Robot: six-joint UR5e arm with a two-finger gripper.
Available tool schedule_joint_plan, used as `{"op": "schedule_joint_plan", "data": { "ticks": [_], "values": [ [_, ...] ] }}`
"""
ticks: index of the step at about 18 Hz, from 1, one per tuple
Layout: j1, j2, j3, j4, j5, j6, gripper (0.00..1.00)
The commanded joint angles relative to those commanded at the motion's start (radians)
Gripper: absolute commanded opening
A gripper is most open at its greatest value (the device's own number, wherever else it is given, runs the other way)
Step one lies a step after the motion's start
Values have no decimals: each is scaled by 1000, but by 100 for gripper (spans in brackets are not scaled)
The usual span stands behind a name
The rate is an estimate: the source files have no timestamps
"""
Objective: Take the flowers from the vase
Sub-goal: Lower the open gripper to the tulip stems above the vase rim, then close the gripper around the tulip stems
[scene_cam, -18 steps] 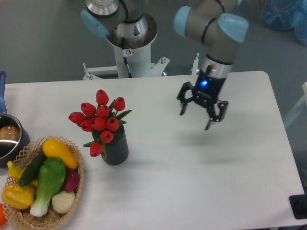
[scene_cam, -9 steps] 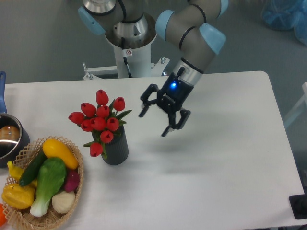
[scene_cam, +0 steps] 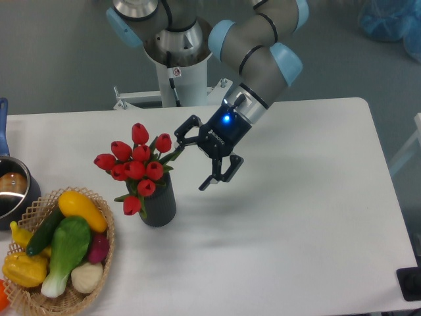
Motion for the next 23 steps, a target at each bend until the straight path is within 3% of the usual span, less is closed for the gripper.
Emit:
{"op": "schedule_joint_plan", "data": {
  "ticks": [9,13,16,19,20,21,23],
  "values": [
    [-18,17,-12,-18,-20,0,100],
    [-23,43,-21,-72,-20,0,100],
    [-44,41,-26,-78,-23,2,98],
    [-45,41,-26,-78,-25,2,38],
    [-45,43,-26,-78,-25,3,12],
    [-45,44,-25,-77,-25,8,0],
    [-45,49,-14,-71,-22,11,0]
  ]
}}
